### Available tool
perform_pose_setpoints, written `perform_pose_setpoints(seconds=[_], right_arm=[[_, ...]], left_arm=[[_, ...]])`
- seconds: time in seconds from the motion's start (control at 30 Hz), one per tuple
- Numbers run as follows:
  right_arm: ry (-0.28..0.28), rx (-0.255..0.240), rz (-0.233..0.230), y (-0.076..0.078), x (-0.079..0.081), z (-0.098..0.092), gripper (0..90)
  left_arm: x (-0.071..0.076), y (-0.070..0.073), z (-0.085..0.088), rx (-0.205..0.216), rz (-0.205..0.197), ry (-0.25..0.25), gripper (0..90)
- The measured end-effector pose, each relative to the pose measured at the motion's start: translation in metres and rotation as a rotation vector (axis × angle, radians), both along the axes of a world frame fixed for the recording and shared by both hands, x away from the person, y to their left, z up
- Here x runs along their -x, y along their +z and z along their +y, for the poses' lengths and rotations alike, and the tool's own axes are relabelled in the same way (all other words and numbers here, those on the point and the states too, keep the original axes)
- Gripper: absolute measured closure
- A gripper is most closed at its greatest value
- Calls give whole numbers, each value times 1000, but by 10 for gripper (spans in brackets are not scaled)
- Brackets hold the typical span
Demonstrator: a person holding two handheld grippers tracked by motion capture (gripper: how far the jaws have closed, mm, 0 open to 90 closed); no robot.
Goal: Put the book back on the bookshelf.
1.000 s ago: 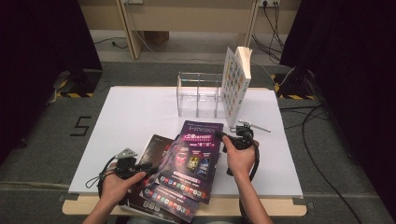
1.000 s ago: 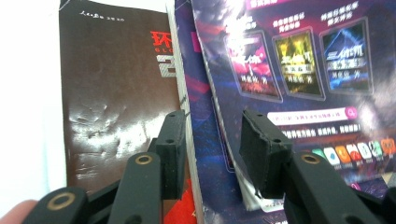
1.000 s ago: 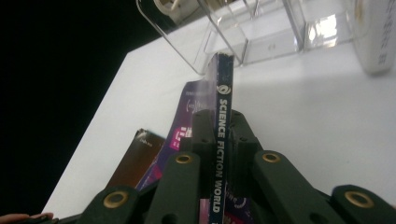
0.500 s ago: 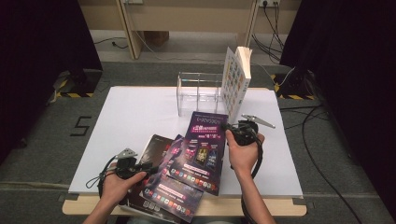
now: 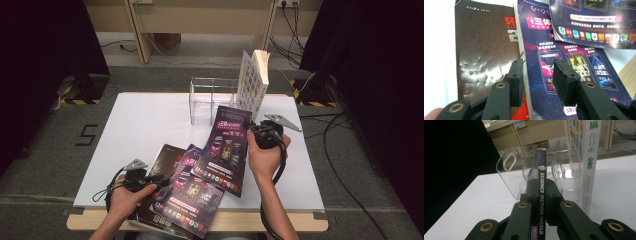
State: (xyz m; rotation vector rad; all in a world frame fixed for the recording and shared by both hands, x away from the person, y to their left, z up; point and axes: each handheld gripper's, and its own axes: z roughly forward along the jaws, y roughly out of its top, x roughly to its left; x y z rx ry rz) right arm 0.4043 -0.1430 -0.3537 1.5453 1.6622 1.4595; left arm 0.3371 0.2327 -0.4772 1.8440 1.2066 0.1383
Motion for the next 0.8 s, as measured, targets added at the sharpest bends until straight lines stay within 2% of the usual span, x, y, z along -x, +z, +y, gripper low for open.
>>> perform_pose_setpoints(seconds=[0.4, 0.8], right_arm=[[-26, 26, -58, 18, -6, 2, 848], [-48, 48, -109, 28, -11, 5, 848]], left_arm=[[0, 0, 1, 3, -1, 2, 602], [-1, -1, 1, 1, -1, 2, 602]])
